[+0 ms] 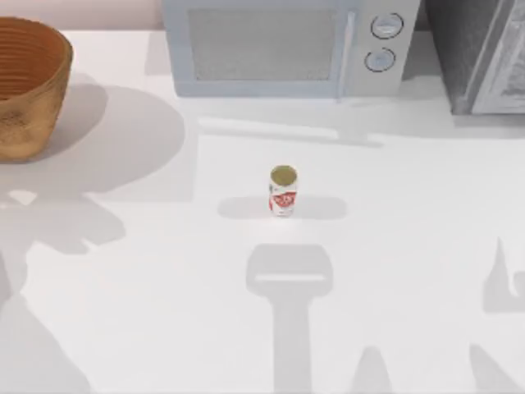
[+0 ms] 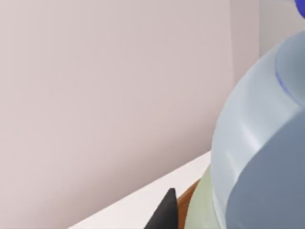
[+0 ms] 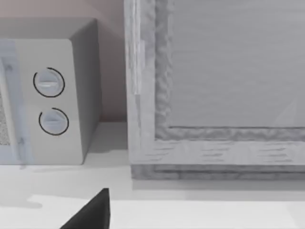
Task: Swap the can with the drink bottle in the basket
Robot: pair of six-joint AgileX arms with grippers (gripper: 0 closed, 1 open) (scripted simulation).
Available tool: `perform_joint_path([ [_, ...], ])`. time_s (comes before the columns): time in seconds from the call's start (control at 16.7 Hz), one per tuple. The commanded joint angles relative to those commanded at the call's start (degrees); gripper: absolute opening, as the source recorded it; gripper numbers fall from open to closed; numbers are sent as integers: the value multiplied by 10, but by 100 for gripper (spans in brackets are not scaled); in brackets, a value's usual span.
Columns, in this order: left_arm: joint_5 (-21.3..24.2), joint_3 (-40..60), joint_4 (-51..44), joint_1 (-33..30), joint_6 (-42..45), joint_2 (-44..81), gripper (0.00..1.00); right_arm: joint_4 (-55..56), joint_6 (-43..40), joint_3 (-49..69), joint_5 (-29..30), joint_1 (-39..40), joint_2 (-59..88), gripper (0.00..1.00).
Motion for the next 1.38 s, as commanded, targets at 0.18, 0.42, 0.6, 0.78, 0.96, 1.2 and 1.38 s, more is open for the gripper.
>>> perform_joint_path([
  [0.18, 40, 115, -154, -30, 28, 29, 0, 0, 0, 0, 0, 0, 0, 100],
  [0.42, 71, 223, -290, -64, 48, 63, 0, 0, 0, 0, 0, 0, 0, 100],
  [0.6, 79, 256, -328, -74, 53, 74, 0, 0, 0, 0, 0, 0, 0, 100],
  [0.78, 79, 256, -329, -74, 53, 74, 0, 0, 0, 0, 0, 0, 0, 100],
  [0.96, 78, 253, -326, -72, 53, 72, 0, 0, 0, 0, 0, 0, 0, 100],
  [1.2, 65, 229, -273, -89, 25, 76, 0, 0, 0, 0, 0, 0, 0, 100],
  [1.38, 55, 211, -230, -102, 3, 80, 0, 0, 0, 0, 0, 0, 0, 100],
])
